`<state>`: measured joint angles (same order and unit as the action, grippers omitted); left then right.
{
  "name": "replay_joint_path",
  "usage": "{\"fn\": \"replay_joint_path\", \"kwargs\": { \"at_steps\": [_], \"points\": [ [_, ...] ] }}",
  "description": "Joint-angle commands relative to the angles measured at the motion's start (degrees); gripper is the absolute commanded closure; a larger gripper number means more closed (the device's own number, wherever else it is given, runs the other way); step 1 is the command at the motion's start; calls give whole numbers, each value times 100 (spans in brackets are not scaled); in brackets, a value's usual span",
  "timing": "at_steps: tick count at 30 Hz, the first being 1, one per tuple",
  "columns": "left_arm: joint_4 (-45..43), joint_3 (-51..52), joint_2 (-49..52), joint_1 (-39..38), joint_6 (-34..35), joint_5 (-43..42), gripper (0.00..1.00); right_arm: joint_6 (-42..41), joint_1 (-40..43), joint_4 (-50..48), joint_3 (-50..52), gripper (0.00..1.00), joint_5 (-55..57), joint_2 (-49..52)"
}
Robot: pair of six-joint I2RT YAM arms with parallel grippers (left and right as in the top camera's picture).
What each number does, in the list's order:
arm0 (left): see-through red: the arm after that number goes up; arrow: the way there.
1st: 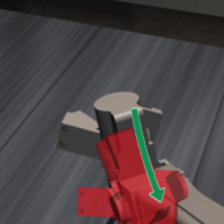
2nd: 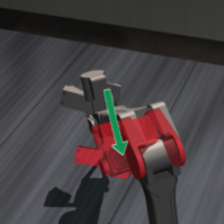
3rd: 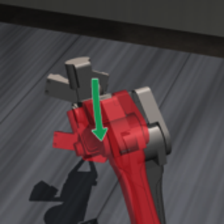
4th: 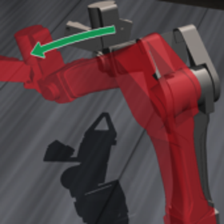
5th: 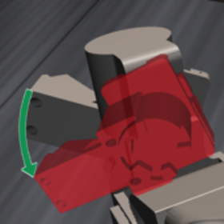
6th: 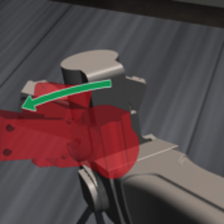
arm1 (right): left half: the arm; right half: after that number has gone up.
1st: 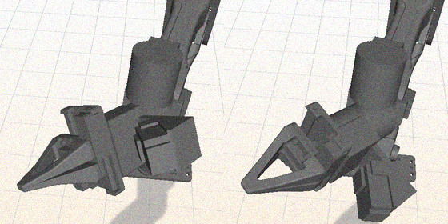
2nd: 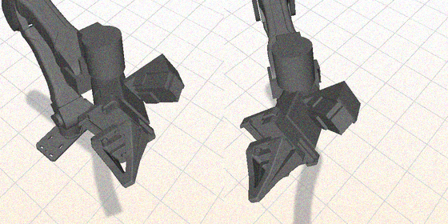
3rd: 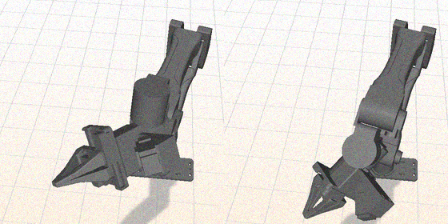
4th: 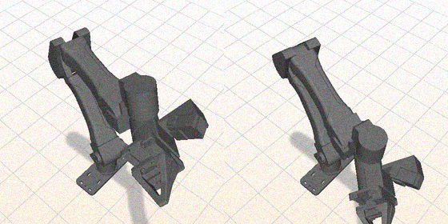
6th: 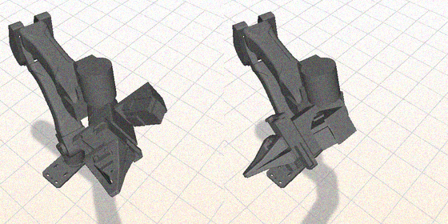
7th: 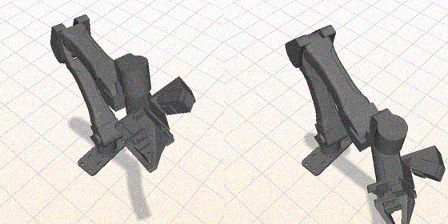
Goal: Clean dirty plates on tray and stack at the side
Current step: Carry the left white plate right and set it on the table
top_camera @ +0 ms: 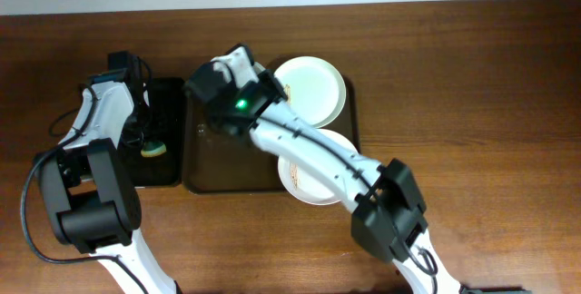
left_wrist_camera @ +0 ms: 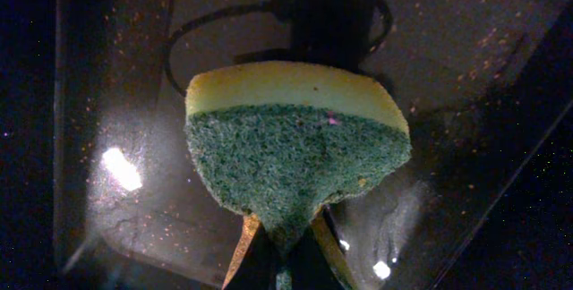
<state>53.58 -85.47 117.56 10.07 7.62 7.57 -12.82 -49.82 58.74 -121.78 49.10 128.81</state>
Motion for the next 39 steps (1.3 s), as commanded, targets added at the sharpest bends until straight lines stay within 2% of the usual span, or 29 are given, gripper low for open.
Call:
{"fn": "replay_joint_path", "kwargs": {
  "at_steps": [1,4,7,9,12,15,18,22,26,29,37,39],
  "points": [
    [-44,26,-15,28,57,61,100,33,-590,0,-114,96,2264,-109],
    [-90,26,-15,28,55,61,100,-140,-918,-4,-114,96,3381,-109],
    [-107,26,-15,28,55,61,100,-140,-955,0,-114,96,3475,-109],
    [-109,26,-15,28,55,61,100,-131,-857,90,-114,96,2911,-149],
    [-129,26,-15,28,55,61,100,-490,-225,686,-114,96,645,-616],
    [-175,26,-15,28,55,61,100,-566,887,1001,-114,96,-1340,-1460],
    [-234,26,-15,28,52,61,100,-540,2780,1484,-114,96,-3101,-2413],
    [-708,229,-15,28,50,61,100,-101,5176,2133,-101,96,-4360,-2420],
    [-815,234,-13,28,52,61,100,-66,6634,2131,205,96,-4728,-1853],
    [-898,308,-13,28,50,63,100,44,7132,1856,774,96,-5042,-1416],
    [-1635,1119,-9,28,52,61,100,33,7178,-35,3373,96,-5042,-1316],
    [-1633,1123,-9,28,52,61,100,-39,7178,-284,3722,96,-5040,-1316]
  ]
}}
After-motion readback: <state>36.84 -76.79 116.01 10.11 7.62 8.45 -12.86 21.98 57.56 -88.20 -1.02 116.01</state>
